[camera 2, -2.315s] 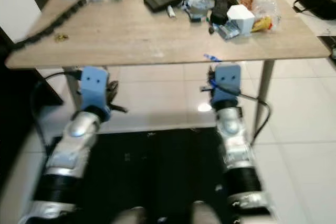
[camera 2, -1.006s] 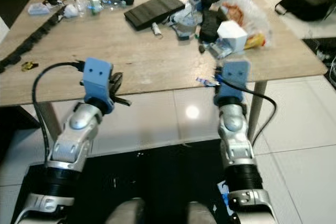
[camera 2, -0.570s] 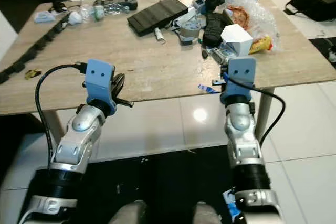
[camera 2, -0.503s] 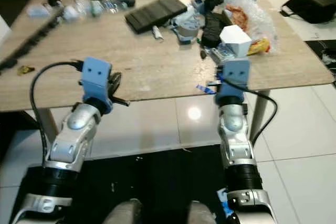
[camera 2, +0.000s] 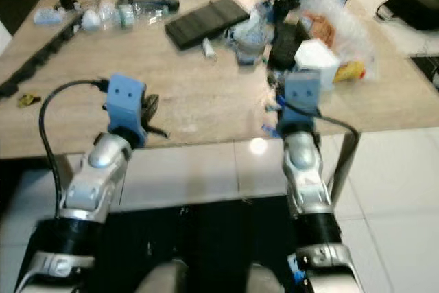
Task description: Picking trash to rubbish bin
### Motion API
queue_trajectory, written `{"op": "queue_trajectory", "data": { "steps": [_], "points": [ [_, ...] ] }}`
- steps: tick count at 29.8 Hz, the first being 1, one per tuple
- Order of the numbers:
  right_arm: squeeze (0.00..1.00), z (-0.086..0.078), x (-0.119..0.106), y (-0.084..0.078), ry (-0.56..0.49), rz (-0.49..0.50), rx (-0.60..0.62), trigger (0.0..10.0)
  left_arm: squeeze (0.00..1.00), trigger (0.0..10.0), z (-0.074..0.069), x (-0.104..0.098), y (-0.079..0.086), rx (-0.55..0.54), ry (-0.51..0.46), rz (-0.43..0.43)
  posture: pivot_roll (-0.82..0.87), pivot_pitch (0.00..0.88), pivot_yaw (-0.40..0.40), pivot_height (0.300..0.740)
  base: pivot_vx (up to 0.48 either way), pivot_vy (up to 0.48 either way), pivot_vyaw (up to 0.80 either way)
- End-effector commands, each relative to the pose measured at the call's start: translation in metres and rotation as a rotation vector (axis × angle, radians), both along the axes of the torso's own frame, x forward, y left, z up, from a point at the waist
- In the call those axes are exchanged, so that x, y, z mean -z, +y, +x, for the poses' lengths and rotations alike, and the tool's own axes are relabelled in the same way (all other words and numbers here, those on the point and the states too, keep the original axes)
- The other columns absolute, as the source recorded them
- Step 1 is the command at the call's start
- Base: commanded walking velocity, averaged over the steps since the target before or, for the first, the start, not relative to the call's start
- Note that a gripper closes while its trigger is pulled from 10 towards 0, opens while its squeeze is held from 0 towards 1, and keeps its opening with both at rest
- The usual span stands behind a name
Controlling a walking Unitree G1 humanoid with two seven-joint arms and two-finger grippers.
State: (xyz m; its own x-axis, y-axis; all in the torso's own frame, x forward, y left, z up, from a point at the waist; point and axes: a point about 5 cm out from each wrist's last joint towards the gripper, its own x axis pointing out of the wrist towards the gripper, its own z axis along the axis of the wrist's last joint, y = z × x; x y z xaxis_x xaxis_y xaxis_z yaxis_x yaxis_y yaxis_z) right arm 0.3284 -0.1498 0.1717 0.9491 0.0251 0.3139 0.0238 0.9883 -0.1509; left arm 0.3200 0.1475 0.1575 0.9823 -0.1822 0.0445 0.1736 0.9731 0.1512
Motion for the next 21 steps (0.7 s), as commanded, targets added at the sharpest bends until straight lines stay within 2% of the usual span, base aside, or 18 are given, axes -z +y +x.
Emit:
{"op": "queue_trajectory", "data": {
  "steps": [1,4,21],
  "points": [
    [0.0,-0.0015,0.0028,-0.0044,0.014,-0.008,0.015,10.0,0.0,10.0,-0.0011,0.0042,0.0005,0.002,0.021,0.008,0.01,0.081,0.033,0.74,0.259,0.0,0.8],
    [0.0,-0.0016,0.0026,-0.0046,0.011,-0.009,0.02,10.0,0.0,10.0,-0.0008,0.0044,0.0004,0.003,0.023,0.01,0.01,0.084,0.034,0.74,0.26,0.0,0.8],
    [0.0,-0.0018,0.0037,-0.0054,0.016,-0.013,0.024,10.0,0.0,10.0,-0.0009,0.0046,-0.0005,0.005,0.024,0.008,0.01,0.087,0.034,0.74,0.262,0.0,0.0]
  ]
}}
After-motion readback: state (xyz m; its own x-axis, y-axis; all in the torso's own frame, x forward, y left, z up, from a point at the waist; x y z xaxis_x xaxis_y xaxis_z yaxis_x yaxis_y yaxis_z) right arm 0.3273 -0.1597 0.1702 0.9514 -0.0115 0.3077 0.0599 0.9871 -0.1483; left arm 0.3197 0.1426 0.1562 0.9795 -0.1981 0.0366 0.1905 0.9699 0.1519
